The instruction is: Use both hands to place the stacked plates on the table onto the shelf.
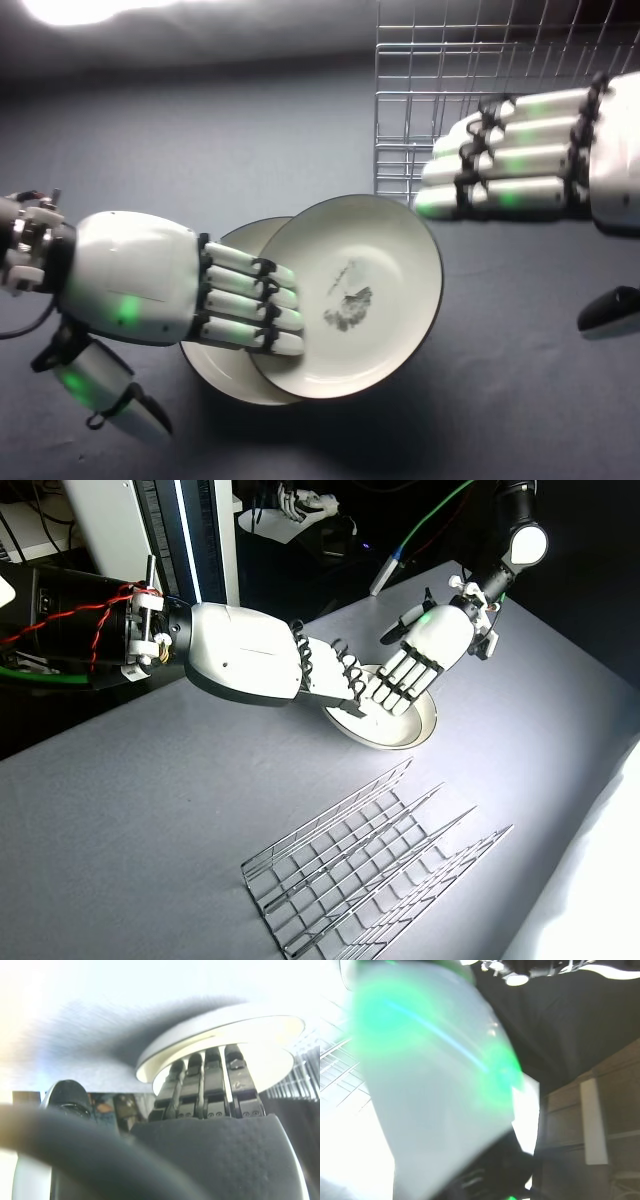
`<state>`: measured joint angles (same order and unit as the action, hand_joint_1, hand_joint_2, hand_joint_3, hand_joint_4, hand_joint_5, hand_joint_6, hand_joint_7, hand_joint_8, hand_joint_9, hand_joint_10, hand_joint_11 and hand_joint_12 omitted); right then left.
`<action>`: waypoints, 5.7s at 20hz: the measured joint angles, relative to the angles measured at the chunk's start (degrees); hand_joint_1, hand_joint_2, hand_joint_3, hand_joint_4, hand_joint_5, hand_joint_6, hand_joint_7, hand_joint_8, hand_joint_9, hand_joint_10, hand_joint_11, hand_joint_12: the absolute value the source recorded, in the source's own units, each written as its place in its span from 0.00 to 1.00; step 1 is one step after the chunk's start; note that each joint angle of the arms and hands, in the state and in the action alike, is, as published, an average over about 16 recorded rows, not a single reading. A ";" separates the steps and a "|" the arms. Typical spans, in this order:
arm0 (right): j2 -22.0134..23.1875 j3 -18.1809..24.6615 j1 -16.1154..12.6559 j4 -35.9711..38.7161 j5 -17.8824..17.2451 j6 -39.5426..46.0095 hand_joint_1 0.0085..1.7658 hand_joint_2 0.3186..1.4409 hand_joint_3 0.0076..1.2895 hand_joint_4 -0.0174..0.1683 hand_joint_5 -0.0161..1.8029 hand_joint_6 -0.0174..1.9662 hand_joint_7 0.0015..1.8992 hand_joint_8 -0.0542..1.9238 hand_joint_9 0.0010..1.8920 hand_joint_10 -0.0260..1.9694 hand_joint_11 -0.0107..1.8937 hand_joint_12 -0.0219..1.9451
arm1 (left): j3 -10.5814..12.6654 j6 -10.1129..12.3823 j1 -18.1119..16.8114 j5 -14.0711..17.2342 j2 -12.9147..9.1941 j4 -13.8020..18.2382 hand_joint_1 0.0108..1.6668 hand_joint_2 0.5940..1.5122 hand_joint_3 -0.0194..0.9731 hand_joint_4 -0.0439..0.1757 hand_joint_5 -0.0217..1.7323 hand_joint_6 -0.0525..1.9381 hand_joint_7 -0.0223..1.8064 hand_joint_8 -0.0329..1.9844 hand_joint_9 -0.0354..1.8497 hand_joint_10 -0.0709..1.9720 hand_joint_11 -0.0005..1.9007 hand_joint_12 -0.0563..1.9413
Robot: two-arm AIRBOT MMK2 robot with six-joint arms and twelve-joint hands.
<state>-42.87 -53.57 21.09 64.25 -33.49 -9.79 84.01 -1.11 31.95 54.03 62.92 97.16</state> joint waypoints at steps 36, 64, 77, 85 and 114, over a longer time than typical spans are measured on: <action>-23.94 -15.42 2.94 9.49 3.74 -0.83 0.64 0.61 0.01 0.11 0.15 0.01 0.13 0.03 0.13 0.02 0.02 0.41 | 0.62 0.09 -1.05 -0.73 2.58 -1.08 0.01 0.62 0.04 0.17 0.00 0.01 0.01 0.00 0.03 0.04 0.01 0.03; -24.02 -13.10 -1.20 7.14 3.62 -0.96 0.71 0.58 0.01 0.06 0.47 0.32 0.52 0.23 0.51 0.49 0.45 0.56 | -1.48 1.61 -7.80 -2.50 -6.16 -3.44 0.01 0.64 0.04 0.21 0.01 0.03 0.02 0.02 0.03 0.04 0.01 0.03; -21.11 -9.63 -5.88 -6.28 5.67 -0.53 0.74 0.58 0.01 0.09 0.53 0.44 0.57 0.34 0.54 0.50 0.45 0.55 | -2.85 0.46 -10.05 -6.56 -16.11 -3.08 0.01 0.64 0.04 0.20 0.02 0.03 0.02 0.02 0.03 0.04 0.01 0.03; -20.48 -9.19 -9.03 -19.04 5.78 -0.08 0.76 0.58 0.01 0.09 0.55 0.48 0.58 0.38 0.54 0.50 0.44 0.55 | -1.54 -0.24 -9.95 -6.89 -18.76 -2.54 0.01 0.63 0.04 0.20 0.02 0.03 0.02 0.02 0.03 0.04 0.01 0.03; -20.01 -11.25 -17.83 -65.21 19.80 1.61 0.77 0.58 0.01 0.08 0.55 0.45 0.59 0.35 0.56 0.48 0.46 0.54 | 4.44 -1.97 -5.60 -5.78 -19.44 -6.54 0.00 0.63 0.04 0.20 0.02 0.03 0.02 0.02 0.03 0.04 0.01 0.03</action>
<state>-62.88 -64.83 3.26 -0.96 -13.69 -8.19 88.46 -3.08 26.35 48.26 43.48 90.62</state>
